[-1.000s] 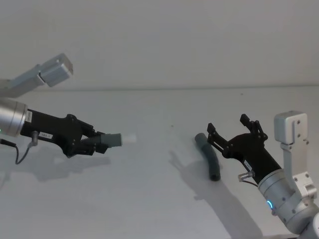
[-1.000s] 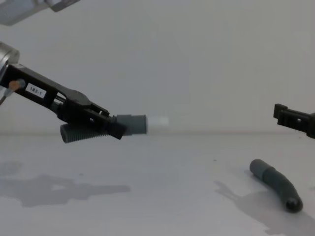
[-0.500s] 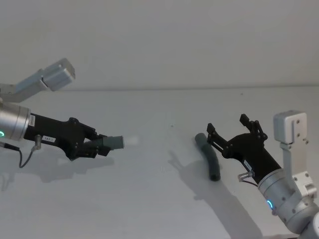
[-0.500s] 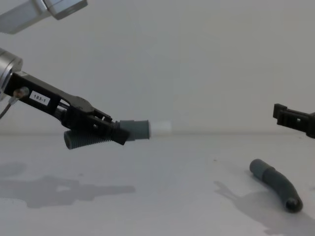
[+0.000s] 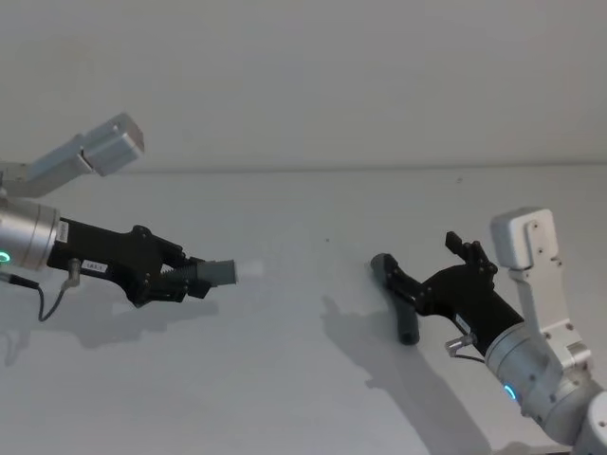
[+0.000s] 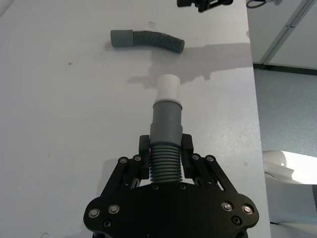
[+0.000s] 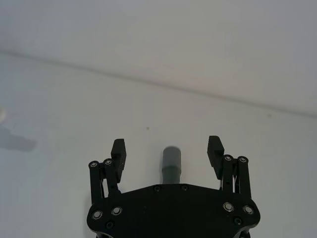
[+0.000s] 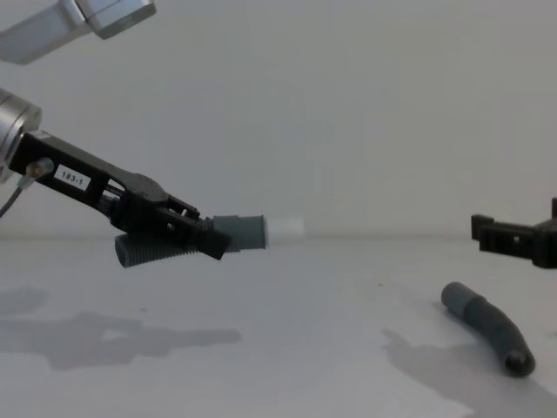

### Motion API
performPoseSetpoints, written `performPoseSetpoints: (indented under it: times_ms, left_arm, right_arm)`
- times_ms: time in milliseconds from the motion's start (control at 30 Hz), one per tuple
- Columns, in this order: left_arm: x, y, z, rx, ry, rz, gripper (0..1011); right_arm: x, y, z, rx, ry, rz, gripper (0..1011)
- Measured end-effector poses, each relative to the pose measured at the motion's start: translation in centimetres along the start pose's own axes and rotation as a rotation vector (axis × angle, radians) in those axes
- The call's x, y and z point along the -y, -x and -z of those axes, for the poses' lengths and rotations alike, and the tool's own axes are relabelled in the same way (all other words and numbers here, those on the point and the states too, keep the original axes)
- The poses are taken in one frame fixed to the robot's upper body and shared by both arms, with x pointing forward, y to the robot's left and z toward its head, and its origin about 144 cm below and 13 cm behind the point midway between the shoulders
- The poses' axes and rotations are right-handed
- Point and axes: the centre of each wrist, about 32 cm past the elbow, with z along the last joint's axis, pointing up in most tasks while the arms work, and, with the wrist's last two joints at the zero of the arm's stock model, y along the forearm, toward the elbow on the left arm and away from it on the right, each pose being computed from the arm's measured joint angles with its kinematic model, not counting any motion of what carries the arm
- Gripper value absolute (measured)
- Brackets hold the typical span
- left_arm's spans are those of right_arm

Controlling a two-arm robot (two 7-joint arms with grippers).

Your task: Use both hands to pick up one end of the pipe from the table, align the ends, and insert them.

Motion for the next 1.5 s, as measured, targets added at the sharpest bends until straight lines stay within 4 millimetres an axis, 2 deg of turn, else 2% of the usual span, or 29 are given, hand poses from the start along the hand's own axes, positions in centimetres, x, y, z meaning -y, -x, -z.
performPoseSetpoints:
  times_ms: [267, 800, 1500]
  left_arm:
    - [0.1, 0.0, 0.0, -0.001, 0.001, 0.0, 330]
    - [0.1, 0.0, 0.1, -0.001, 0.001, 0.0, 330]
    - [0.1, 0.0, 0.1, -0.001, 0.001, 0.0, 330]
  right_arm:
    - [-0.4, 0.5, -0.6, 0.007, 0.1, 0.018, 1000]
    - [-3.1, 1.2, -0.9, -0.053, 0.255, 0.083, 1000]
    - [-5.2, 0.5, -1.0, -0.059, 0.341, 0.086, 1000]
